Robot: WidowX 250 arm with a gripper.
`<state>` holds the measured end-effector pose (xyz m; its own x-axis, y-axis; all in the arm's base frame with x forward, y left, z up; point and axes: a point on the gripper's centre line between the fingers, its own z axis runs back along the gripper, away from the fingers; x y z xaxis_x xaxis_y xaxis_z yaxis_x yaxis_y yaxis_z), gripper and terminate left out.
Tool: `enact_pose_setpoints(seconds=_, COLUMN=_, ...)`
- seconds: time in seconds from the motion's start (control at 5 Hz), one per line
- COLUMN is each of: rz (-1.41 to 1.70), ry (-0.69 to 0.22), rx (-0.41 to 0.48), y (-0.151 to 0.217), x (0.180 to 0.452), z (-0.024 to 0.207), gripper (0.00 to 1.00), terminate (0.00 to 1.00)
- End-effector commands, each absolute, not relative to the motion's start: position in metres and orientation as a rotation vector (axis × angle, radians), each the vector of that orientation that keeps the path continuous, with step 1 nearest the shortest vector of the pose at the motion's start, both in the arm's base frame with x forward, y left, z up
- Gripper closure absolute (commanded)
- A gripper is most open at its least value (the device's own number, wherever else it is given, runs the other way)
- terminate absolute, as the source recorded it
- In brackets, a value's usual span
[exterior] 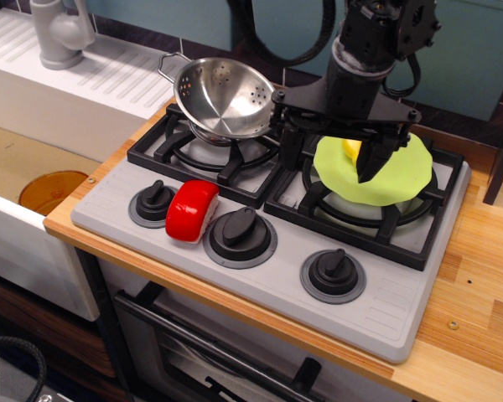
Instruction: End effector transition from object to object
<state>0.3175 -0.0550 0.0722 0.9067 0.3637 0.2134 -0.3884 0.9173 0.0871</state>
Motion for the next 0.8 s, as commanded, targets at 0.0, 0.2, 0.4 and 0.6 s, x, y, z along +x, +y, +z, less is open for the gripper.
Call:
enact_pose_setpoints(seconds=0.0, rz=0.349, ry=-0.307, rx=0.127, y=-0.022, x=0.305, z=0.08, gripper=0.0, terminate=0.0)
enact_pose_setpoints(seconds=0.2, rz=0.338, ry=-0.324, rx=0.141, y=-0.009, x=0.295, z=0.08, gripper=0.0, terminate=0.0)
enact_pose_setpoints(seconds=0.4, rz=0.33, ry=-0.344, rx=0.145, y=0.006, x=0.285, z=0.076, gripper=0.0, terminate=0.0)
enact_pose_setpoints(seconds=0.6, rz=0.318, ry=-0.362, rx=0.144, y=0.021, x=0.278, z=0.068, gripper=0.0, terminate=0.0)
